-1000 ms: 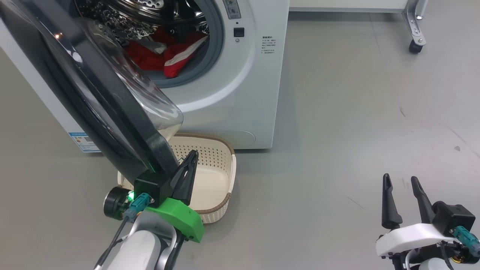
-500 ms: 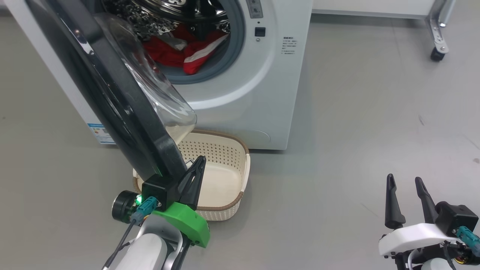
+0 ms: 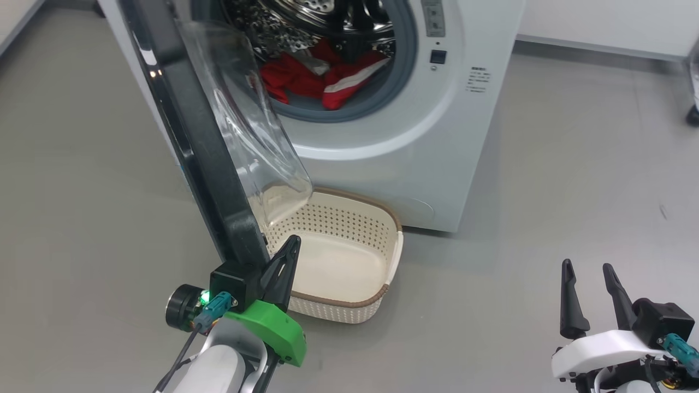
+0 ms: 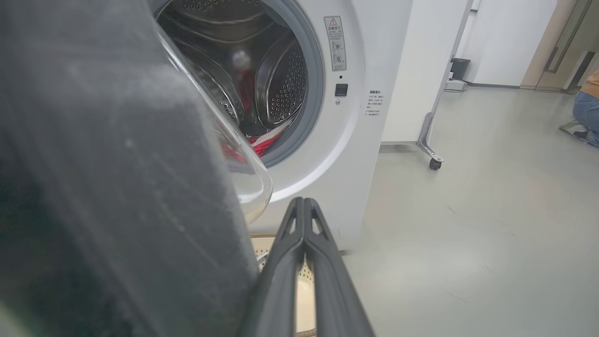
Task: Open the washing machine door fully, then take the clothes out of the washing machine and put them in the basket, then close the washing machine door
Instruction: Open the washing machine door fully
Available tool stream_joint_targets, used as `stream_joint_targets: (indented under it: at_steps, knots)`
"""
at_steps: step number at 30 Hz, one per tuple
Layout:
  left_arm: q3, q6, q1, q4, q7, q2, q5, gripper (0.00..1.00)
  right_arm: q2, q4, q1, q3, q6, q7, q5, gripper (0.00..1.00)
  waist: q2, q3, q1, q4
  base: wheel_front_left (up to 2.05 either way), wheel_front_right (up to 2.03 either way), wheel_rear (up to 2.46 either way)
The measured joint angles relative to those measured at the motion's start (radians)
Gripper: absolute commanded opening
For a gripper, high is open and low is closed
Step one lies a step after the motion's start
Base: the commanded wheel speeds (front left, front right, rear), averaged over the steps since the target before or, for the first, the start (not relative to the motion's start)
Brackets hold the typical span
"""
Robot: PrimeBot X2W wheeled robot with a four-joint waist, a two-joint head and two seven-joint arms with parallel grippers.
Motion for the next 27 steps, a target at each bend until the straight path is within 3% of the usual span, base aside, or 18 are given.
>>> stream_joint_targets:
  at_steps: [13, 27]
  knots:
    - [0.041, 0.015, 0.029, 0.013, -0.021, 0.010, -0.019, 0.00, 0.013, 0.012, 0.010, 0.003, 0.003, 0.000, 0.000, 1.00, 0.0000, -0.038, 0.0000, 0.121, 0.00, 0.00, 0.00]
    - [0.096, 0.030, 0.070, 0.004, -0.035, 0.037, -0.049, 0.00, 0.020, 0.013, 0.024, 0.020, 0.003, 0.000, -0.005, 1.00, 0.0000, -0.063, 0.0000, 0.192, 0.00, 0.00, 0.00]
